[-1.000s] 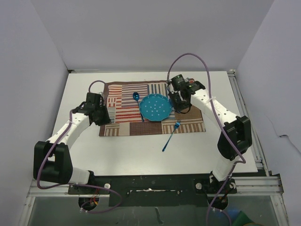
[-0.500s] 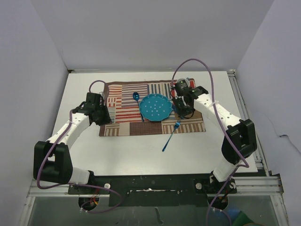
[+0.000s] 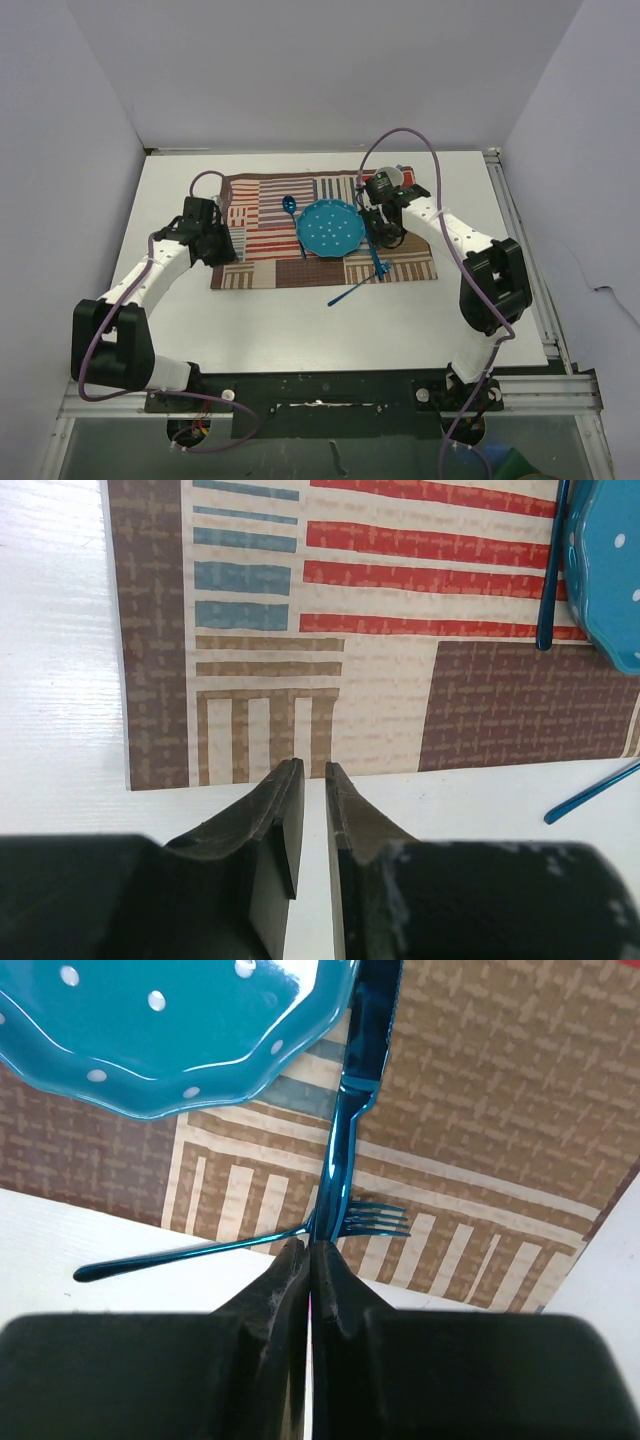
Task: Set the dinner table for one person
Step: Place the knife on the napkin.
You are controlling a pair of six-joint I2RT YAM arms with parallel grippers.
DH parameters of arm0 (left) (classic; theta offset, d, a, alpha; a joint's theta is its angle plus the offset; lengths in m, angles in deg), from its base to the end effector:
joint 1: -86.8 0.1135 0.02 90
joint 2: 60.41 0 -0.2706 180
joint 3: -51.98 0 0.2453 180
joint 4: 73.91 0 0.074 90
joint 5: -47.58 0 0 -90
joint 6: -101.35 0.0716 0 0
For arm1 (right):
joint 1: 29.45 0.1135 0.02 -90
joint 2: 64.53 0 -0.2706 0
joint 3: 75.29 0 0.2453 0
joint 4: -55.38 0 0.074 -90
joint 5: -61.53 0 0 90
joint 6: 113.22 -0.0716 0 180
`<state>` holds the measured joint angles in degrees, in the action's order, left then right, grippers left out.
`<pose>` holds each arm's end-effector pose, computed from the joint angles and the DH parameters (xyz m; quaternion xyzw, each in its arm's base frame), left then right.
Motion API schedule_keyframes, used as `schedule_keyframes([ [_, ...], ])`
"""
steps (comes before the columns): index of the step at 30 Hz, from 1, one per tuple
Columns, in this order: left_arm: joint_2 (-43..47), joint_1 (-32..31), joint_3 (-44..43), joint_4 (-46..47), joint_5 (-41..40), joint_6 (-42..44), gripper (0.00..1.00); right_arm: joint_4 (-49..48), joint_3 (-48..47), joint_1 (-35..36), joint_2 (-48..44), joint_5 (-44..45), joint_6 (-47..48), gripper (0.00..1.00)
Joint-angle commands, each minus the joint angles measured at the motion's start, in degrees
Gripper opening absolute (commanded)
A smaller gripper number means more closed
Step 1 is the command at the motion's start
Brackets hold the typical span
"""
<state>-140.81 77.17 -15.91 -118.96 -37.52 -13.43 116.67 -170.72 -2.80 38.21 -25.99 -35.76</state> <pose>0.2872 -0.0549 0.2045 -0.1146 0.9525 -0.1218 0.2544 0.3375 0.1659 0.2107 -0.1167 0.9754 0.0422 0.1820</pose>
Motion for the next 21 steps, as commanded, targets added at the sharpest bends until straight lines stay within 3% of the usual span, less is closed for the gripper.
schedule_keyframes([
  [1,-0.1,0.4,-0.4,2.6,1.0,0.9,0.15,-3.3,-1.1,-0.3,-1.8,-1.3,0.1,0.00],
  [10,-0.4,0.4,-0.4,2.4,1.1,0.8,0.15,-2.9,-5.1,1.5,0.5,-7.5,1.0,0.02],
  [18,-0.2,0.4,-0.1,2.4,0.2,0.8,0.25,2.3,-23.5,11.1,15.2,-9.3,3.3,0.35],
  [21,-0.2,0.4,-0.2,2.2,0.0,0.8,0.25,5.7,-31.0,12.4,21.2,-9.0,4.0,0.38],
])
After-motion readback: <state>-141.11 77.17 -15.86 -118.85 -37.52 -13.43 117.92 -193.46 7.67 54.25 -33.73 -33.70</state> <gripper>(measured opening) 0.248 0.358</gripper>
